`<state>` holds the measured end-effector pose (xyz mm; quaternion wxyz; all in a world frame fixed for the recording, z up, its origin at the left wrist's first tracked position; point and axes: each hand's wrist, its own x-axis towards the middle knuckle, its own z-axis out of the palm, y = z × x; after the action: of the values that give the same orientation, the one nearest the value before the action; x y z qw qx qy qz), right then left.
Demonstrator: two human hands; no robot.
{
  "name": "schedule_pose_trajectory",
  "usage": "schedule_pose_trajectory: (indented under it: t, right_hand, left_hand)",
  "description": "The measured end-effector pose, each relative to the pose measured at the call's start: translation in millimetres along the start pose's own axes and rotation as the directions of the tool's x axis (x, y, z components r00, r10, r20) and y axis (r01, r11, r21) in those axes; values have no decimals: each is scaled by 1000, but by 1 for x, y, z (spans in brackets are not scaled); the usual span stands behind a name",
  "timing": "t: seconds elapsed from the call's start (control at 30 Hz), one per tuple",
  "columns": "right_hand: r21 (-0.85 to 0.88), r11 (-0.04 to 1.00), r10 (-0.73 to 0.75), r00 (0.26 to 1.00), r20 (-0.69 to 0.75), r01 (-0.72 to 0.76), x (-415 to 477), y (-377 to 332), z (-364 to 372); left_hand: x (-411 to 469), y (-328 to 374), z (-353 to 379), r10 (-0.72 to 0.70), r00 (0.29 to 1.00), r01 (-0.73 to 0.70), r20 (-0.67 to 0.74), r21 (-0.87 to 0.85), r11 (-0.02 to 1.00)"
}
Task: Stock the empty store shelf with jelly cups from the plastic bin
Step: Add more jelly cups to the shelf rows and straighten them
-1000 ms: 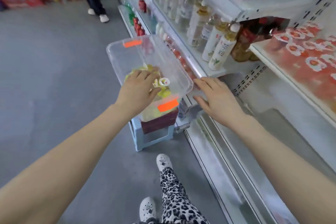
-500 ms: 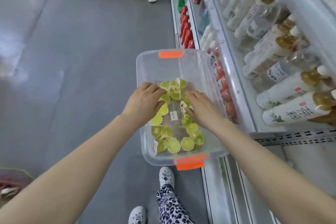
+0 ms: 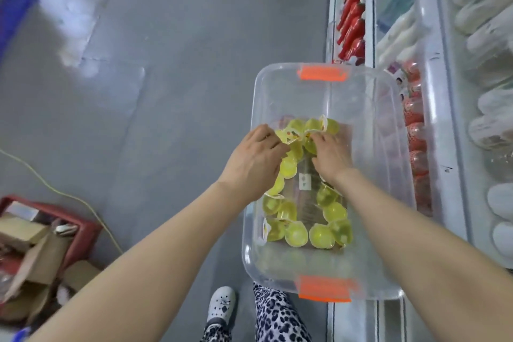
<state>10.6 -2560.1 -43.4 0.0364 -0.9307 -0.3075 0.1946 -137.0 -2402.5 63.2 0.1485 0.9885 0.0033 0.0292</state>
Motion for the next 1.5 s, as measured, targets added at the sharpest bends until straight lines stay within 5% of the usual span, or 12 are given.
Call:
schedule_pose_trajectory:
  t: [0.17,0.33,0.5,0.63,0.8,1.0,1.3,1.5]
  right_hand:
    - [-131,986,118,987,108,-104,-3,-5,-4]
    - [-42,995,97,988,123,-92,-29,-4,-28]
    - [14,1000,-19,998,-58,20,-72,-8,-63]
    - [-130,991,-65,982,-175,42,-94,5,-86]
    - [-177,983,-86,974,-211,49,-107,17,-87]
    - [-168,983,-116,963,-242,76,-110,22,-80]
    - [-8,1000,-20,953,-303,19,-135,15,-93]
    - [256,963,176,924,-341,-89,-185,1,-96]
  left_hand:
    - [1,-1,2,18,1000,-18,-10,24,1000]
    - [2,0,1,32,999,-33,7,72,997]
    - [13,8,5,13,980,-60,198,234,970]
    - [45,26,21,-14,949,-80,316,283,956]
    - [66,37,64,-210,820,26,533,332,943]
    - [68,36,87,-214,820,15,531,353,935]
    - [60,44,48,-329,821,391,466,-39,920]
    - [29,55,1,-255,880,391,402,-306,868]
